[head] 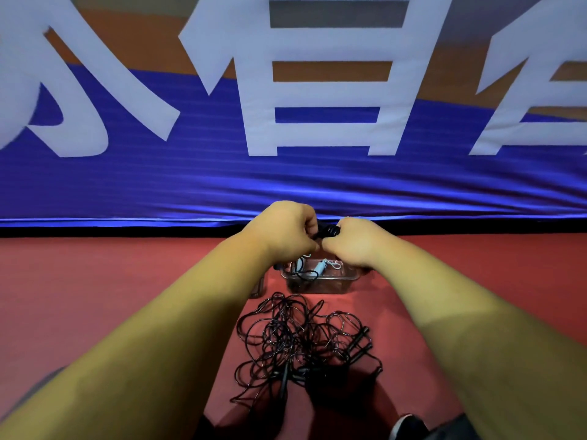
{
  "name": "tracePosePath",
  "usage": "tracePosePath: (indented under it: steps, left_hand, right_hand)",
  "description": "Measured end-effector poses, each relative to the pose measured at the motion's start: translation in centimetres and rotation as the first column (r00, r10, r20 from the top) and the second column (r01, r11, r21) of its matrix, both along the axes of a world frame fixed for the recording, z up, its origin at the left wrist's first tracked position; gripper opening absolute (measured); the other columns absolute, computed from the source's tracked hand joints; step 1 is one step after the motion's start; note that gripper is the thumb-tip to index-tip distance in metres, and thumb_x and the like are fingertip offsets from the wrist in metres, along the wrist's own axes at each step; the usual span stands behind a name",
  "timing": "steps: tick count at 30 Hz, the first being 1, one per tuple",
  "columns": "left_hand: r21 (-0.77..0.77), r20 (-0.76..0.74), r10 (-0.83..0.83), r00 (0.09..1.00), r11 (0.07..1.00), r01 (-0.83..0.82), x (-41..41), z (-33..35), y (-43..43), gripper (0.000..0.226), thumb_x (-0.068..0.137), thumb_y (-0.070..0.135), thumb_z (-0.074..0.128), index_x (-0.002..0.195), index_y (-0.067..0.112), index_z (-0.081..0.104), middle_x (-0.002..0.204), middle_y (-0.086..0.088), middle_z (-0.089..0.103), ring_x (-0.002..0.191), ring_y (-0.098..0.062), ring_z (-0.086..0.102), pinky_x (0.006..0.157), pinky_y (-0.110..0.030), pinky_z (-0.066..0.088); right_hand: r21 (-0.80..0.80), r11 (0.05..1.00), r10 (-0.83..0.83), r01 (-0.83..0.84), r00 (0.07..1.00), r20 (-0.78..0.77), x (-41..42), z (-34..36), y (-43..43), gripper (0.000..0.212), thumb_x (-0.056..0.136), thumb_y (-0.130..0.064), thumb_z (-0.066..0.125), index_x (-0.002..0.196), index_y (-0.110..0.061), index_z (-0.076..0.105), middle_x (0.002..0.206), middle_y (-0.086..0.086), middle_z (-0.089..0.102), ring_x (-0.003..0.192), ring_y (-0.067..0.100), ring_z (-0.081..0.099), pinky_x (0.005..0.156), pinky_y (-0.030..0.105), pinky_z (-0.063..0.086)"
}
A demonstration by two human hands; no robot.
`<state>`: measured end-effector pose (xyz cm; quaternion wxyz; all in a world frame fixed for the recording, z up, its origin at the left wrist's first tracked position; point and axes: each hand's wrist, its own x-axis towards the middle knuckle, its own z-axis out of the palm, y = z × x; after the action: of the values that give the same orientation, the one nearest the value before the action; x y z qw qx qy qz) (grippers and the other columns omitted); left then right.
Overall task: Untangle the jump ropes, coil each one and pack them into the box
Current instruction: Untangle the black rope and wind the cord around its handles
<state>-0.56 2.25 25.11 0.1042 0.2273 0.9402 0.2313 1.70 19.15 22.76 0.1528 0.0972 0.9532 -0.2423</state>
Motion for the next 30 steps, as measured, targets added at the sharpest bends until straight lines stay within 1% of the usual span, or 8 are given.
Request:
tracePosePath:
  steps: [6,8,11,16,20,24,27,30]
  left_hand:
    - [-0.056,0.064,0.014,0.998,0.998,-0.01,0.2,-0.6,-0.1,0.023,0.088,0.028,0.072,0.083,0.008,0.061,0.076,-0.009,0.061,0.068,-0.024,0.051,0.058,-0.032,0.043]
    - [-0.025,0.14,0.004,0.99,1.0,0.0,0.1,-0.4,-0.3,0.024,0.087,0.028,0.077,0.084,0.008,0.063,0.076,-0.008,0.062,0.068,-0.023,0.057,0.063,-0.036,0.053]
    - [0.061,0.29,-0.038,0.956,0.998,0.021,-0.2,-0.2,-0.9,0.015,0.079,0.014,0.081,0.087,0.016,0.068,0.077,-0.005,0.067,0.069,-0.02,0.064,0.074,-0.043,0.06]
    - [0.139,0.344,-0.096,0.934,0.989,0.051,-0.5,-0.5,-1.8,0.032,0.08,-0.008,0.075,0.092,0.02,0.064,0.095,-0.011,0.076,0.091,-0.03,0.075,0.089,-0.054,0.06]
    - [0.181,0.333,-0.078,0.94,0.983,0.017,-0.3,-0.2,-1.7,0.025,0.081,0.001,0.084,0.093,0.014,0.067,0.077,-0.01,0.072,0.072,-0.027,0.072,0.081,-0.056,0.062]
    - [0.321,0.51,-0.1,0.854,0.944,-0.082,0.5,1.2,-1.4,0.03,0.085,0.005,0.084,0.099,0.0,0.057,0.078,-0.015,0.063,0.069,-0.03,0.067,0.068,-0.043,0.063]
    - [0.443,0.565,-0.183,0.804,0.89,-0.109,0.9,2.1,-1.4,0.024,0.09,0.004,0.079,0.102,0.006,0.058,0.075,-0.008,0.058,0.064,-0.017,0.063,0.055,-0.027,0.06]
    - [0.499,0.526,-0.199,0.827,0.859,-0.111,0.9,2.4,-1.4,0.024,0.091,0.005,0.078,0.098,0.011,0.055,0.072,-0.003,0.055,0.061,-0.014,0.062,0.054,-0.026,0.058]
  right_hand:
    - [-0.007,1.0,-0.028,0.027,0.996,-0.084,-0.1,-0.1,-0.6,0.028,0.09,-0.04,0.067,0.098,-0.014,0.063,0.088,0.008,0.07,0.081,0.028,0.068,0.066,0.035,0.05]
    - [-0.014,0.999,-0.052,0.05,0.993,-0.109,-0.1,-0.1,-0.7,0.028,0.089,-0.04,0.068,0.099,-0.015,0.063,0.088,0.006,0.068,0.081,0.028,0.067,0.063,0.035,0.047]
    - [-0.057,0.995,-0.084,0.078,0.989,-0.119,-0.4,-0.3,-0.4,0.027,0.085,-0.042,0.068,0.091,-0.017,0.064,0.083,0.007,0.07,0.075,0.028,0.068,0.056,0.032,0.041]
    - [-0.098,0.99,-0.114,0.1,0.982,-0.148,-0.6,-0.1,0.0,0.029,0.086,-0.045,0.067,0.094,-0.017,0.065,0.085,0.006,0.071,0.077,0.027,0.069,0.056,0.033,0.041]
    - [-0.146,0.98,-0.167,0.139,0.965,-0.201,-0.5,0.1,-0.3,0.026,0.09,-0.042,0.067,0.098,-0.017,0.06,0.091,0.006,0.069,0.083,0.028,0.066,0.058,0.034,0.04]
    - [-0.208,0.962,-0.229,0.178,0.939,-0.255,-0.6,0.7,-0.6,0.02,0.092,-0.038,0.066,0.101,-0.02,0.064,0.093,0.003,0.069,0.086,0.029,0.063,0.056,0.031,0.037]
    - [-0.225,0.96,-0.22,0.165,0.943,-0.249,-0.6,1.2,-0.6,0.017,0.096,-0.033,0.058,0.097,-0.017,0.065,0.09,0.004,0.07,0.085,0.03,0.064,0.058,0.033,0.039]
    - [-0.234,0.961,-0.204,0.148,0.95,-0.237,-0.6,1.8,-0.5,0.021,0.096,-0.033,0.054,0.09,-0.016,0.064,0.08,0.006,0.072,0.071,0.031,0.069,0.057,0.034,0.045]
